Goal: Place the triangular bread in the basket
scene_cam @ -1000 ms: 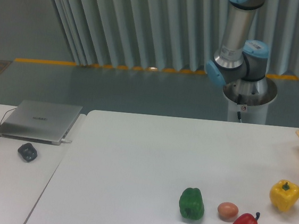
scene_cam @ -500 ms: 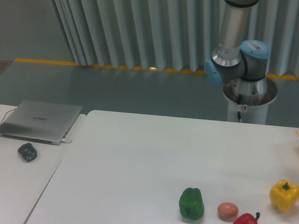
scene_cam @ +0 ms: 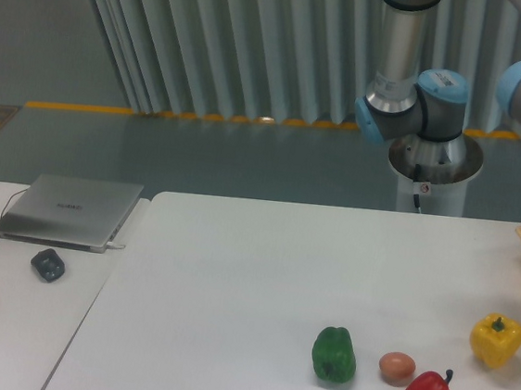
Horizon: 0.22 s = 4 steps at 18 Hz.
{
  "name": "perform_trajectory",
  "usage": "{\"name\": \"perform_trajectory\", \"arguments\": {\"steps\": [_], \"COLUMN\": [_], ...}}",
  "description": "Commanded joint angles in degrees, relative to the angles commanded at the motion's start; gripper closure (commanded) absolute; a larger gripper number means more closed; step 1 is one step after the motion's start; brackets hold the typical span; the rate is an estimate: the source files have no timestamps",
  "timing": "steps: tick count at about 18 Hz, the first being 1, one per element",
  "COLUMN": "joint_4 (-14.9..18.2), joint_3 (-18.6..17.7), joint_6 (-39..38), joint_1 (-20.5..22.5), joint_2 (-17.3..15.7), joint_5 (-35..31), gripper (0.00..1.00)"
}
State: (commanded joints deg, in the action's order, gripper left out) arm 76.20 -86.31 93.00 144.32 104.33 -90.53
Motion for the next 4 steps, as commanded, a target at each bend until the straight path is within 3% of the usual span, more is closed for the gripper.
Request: {"name": "perform_trajectory", "arguments": {"steps": [4], "joint_4": [0.0], "joint_3": [-0.8], "joint_6": [-0.8], "joint_1": [-1.0], "joint_2": [-0.2], "joint_5": [0.0], "gripper": [0.00]}}
